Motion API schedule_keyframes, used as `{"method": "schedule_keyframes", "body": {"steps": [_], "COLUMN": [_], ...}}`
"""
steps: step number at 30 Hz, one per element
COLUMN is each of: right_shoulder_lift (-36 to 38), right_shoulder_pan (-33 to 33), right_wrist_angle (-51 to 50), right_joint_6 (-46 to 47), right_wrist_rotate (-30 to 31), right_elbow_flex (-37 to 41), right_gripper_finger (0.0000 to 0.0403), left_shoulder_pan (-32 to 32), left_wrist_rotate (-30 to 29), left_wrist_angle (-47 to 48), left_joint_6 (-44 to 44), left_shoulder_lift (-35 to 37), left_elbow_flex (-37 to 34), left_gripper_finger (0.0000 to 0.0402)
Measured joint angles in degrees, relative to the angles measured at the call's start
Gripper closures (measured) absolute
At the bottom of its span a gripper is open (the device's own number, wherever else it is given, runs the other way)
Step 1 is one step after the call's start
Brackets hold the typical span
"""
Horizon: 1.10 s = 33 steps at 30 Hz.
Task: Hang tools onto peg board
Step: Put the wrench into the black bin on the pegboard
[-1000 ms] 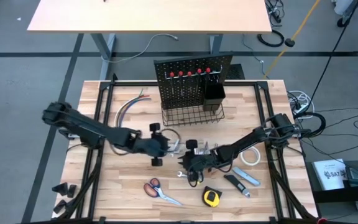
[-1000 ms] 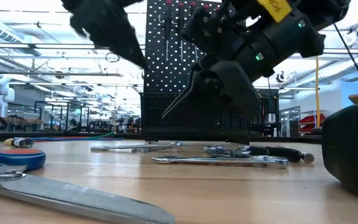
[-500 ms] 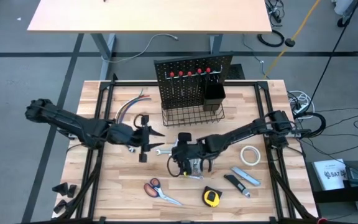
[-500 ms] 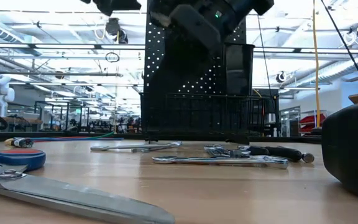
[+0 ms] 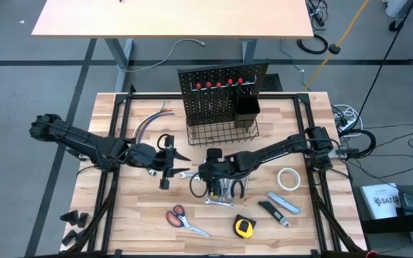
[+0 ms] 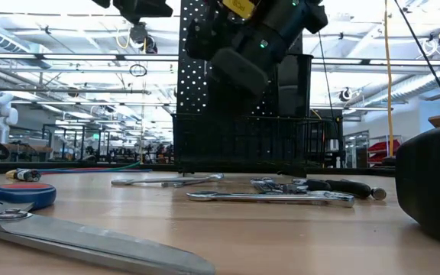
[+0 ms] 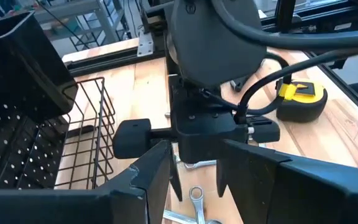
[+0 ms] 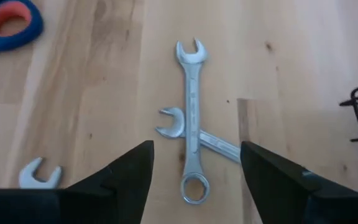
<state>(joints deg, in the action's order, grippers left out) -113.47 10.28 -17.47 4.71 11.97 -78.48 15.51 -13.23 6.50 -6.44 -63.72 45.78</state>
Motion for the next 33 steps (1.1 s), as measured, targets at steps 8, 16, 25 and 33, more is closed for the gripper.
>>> {"method": "schedule_keyframes", "body": {"steps": [8, 16, 25, 33], "right_shoulder_lift": [0.0, 0.0, -0.17, -0.22], "right_shoulder_pan": [0.05, 0.05, 0.05, 0.03], "right_wrist_angle": [-0.52, -0.4, 2.71, 7.89], "right_joint_6": [-0.79, 1.59, 3.5, 2.69], "right_wrist_rotate": [-0.18, -0.36, -0.38, -0.36], "right_elbow_flex": [0.0, 0.0, 0.0, 0.0], "right_gripper_finger": [0.017, 0.017, 0.017, 0.017], "left_shoulder_pan": [0.0, 0.0, -0.55, -0.55], "left_wrist_rotate": [0.07, 2.39, 2.54, 2.58], "left_wrist_angle": [-0.04, -11.57, -11.65, -11.38], "left_joint_6": [1.57, -2.2, -3.34, -3.51], "left_shoulder_lift": [-0.02, -0.04, -0.02, 0.1], "left_elbow_flex": [0.0, -4.54, -5.33, -5.33], "left_gripper_finger": [0.0253, 0.0253, 0.0253, 0.0253]}}
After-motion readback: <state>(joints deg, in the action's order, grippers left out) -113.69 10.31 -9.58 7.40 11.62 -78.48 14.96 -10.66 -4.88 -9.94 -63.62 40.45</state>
